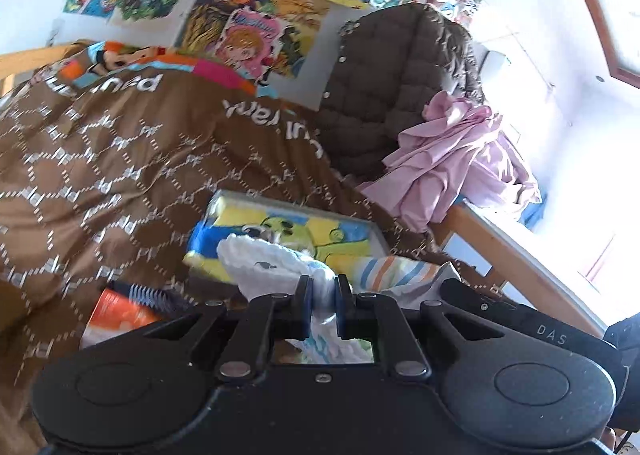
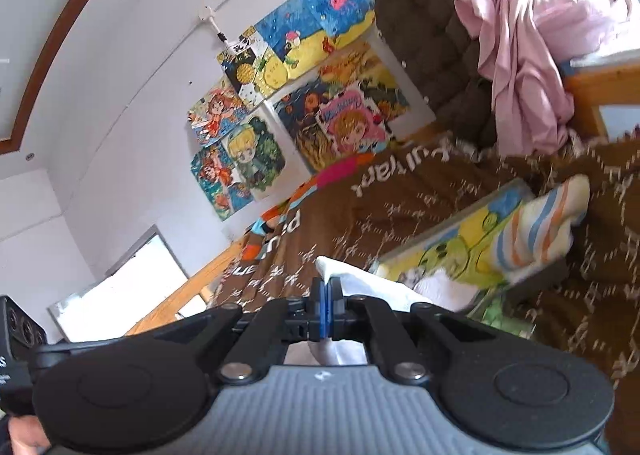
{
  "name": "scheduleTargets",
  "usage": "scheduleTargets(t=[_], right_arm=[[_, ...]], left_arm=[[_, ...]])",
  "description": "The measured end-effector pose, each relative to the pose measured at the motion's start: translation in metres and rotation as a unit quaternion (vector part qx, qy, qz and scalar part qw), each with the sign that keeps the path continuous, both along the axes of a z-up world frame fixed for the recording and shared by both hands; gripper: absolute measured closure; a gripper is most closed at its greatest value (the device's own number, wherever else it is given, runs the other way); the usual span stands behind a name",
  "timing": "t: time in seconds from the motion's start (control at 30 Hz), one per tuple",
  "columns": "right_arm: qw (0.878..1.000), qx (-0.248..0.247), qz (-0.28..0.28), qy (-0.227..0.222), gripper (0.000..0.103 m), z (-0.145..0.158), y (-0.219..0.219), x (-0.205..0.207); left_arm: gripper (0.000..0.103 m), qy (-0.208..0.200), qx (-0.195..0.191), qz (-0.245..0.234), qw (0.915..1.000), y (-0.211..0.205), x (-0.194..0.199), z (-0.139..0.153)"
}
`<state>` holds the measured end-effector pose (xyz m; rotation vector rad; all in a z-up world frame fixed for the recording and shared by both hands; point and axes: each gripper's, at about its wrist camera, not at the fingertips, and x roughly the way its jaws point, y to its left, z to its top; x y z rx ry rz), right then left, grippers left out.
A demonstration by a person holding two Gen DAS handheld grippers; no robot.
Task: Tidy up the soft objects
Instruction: 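Lift the wipes pack and white cloth and carry both over the tray, then lower the wipes pack and cloth into the tray and open both grippers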
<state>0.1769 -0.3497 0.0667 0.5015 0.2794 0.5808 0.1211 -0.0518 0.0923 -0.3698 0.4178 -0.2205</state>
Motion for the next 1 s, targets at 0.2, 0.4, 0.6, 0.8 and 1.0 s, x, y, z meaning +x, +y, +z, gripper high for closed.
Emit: scheduleTargets(t=[0.2, 0.4, 0.6, 0.8, 1.0], right_arm=[[0.999, -0.003, -0.022, -0.039, 0.102, 0.02, -0.004, 0.029], [0.996, -0.001, -0.048, -0.07, 0.102, 0.024, -0.009, 0.079], [0.992, -0.014, -0.076, -0.096, 0.102, -0.004, -0.012, 0.127], [0.996, 0.002, -0.075, -0.046, 0.102, -0.048, -0.015, 0.176], [0.998, -0.017, -0.062, -0.001, 0.101, -0.07, -0.013, 0.196]], left_arm=[[0.092, -0.014, 0.021, -0.028, 0.9993, -0.013, 0.034, 0.005], [0.092, -0.027, 0.03, -0.045, 0.9982, -0.027, 0.087, -0.003], [0.092, -0.058, 0.046, -0.042, 0.9964, -0.041, 0.146, -0.023], [0.091, -0.047, 0.064, -0.047, 0.9957, -0.056, 0.196, -0.058], [0.091, -0.019, 0.075, -0.045, 0.996, -0.062, 0.212, -0.094]])
